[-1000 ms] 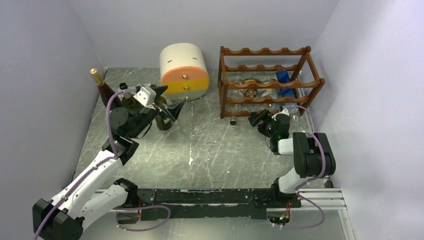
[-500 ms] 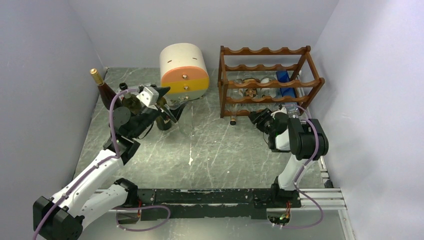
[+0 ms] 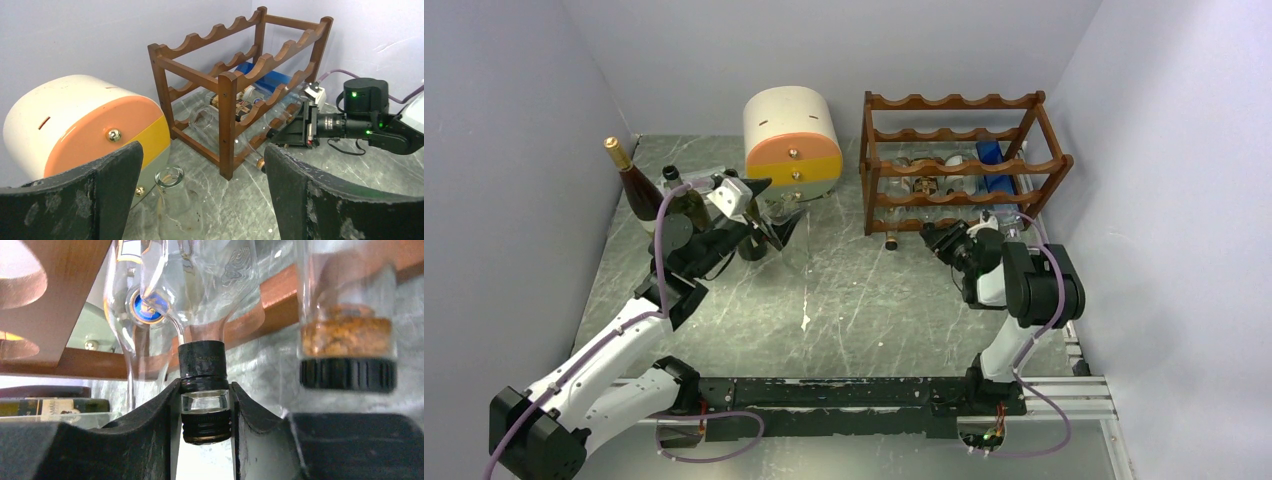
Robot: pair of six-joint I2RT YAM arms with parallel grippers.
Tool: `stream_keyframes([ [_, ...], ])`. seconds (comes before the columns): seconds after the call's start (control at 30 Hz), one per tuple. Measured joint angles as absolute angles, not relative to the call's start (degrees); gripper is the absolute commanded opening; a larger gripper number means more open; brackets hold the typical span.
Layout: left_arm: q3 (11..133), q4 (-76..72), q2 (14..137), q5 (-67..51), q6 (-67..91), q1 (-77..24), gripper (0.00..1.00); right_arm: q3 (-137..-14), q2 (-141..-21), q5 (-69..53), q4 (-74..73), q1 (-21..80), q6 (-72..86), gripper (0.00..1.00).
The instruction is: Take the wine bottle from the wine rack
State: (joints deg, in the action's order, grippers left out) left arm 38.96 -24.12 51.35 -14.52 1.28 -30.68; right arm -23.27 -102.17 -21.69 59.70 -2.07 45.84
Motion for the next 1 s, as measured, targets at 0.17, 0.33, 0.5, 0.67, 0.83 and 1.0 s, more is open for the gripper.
stream_keyframes([
  [0.17,38.96,-24.12,51.40,-14.04,0.40,-31.11,0.93,-18.79,-98.19,-21.78,62.76,-2.94,45.84,0.00],
  [0.33,38.96,-24.10,52.14,-13.50,-0.51,-31.59,0.92,-13.61,-89.56,-20.38,62.08,-3.66,45.71,0.00],
  [0.5,38.96,-24.08,52.69,-13.34,-1.08,-31.75,0.92,-8.88,-76.16,-19.51,52.45,-4.08,43.83,0.00],
  [0.67,38.96,-24.10,52.66,-13.34,-1.52,-31.88,0.92,-7.57,-63.53,-18.83,39.97,-4.19,41.74,0.00],
  [0.83,38.96,-24.12,52.62,-13.23,-2.20,-31.97,0.91,-6.87,-51.24,-18.59,27.22,-4.19,40.47,0.00],
  [1.0,38.96,-24.14,52.62,-13.10,-2.61,-32.03,0.91,-7.42,-38.83,-18.22,12.67,-4.19,39.07,0.00],
])
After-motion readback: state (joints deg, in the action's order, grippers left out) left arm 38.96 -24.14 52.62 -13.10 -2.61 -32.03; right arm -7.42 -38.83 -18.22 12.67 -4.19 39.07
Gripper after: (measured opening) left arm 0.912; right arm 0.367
